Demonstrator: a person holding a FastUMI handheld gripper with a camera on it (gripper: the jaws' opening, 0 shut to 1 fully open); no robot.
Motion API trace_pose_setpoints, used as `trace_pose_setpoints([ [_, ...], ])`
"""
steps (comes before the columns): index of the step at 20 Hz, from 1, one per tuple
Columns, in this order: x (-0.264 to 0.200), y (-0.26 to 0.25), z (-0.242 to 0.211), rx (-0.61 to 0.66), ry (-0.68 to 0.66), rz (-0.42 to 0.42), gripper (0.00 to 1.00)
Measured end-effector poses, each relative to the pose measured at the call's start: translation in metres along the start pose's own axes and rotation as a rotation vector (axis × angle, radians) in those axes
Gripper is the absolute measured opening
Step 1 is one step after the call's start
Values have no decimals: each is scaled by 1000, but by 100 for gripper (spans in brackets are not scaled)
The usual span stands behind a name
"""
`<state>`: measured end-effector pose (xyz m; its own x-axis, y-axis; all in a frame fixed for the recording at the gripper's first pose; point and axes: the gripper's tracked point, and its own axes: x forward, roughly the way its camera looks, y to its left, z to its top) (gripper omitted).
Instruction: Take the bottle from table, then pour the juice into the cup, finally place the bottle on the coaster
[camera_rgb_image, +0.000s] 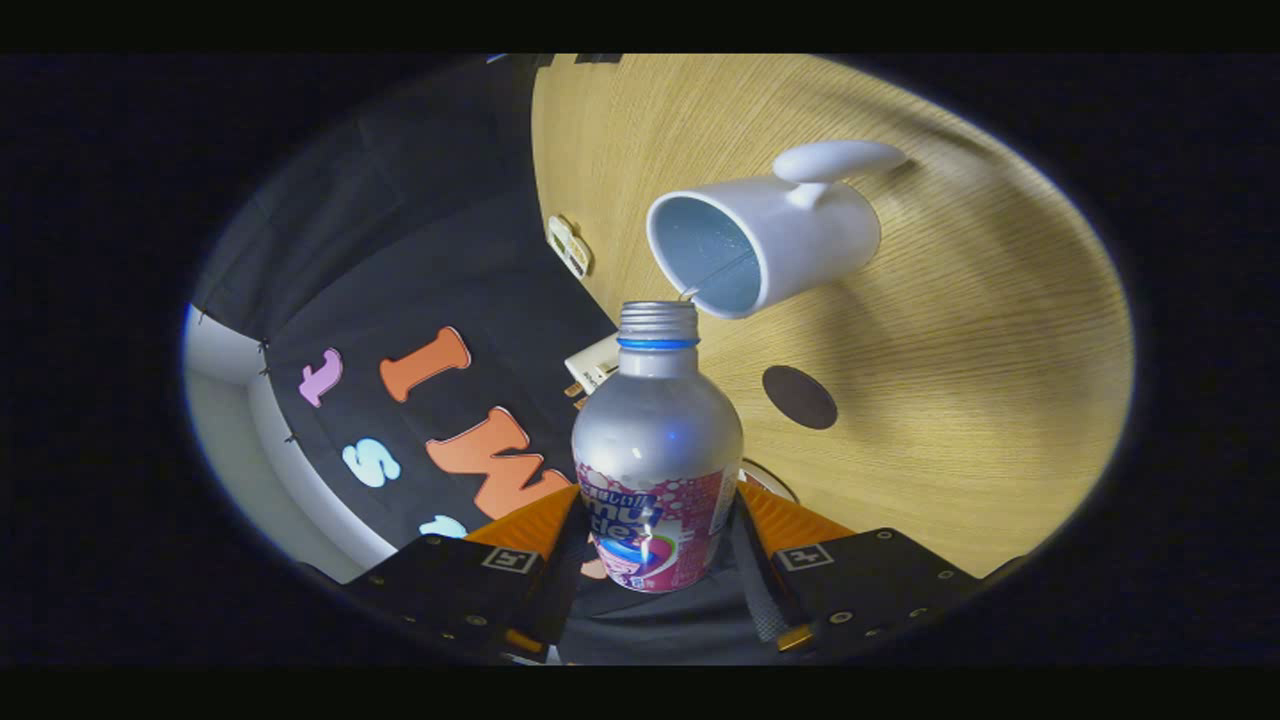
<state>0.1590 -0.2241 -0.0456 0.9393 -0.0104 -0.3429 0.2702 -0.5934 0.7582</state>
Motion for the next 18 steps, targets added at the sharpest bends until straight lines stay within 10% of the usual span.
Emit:
trace_pose_setpoints([
  [18, -4, 8, 1, 96, 7, 30, 71],
])
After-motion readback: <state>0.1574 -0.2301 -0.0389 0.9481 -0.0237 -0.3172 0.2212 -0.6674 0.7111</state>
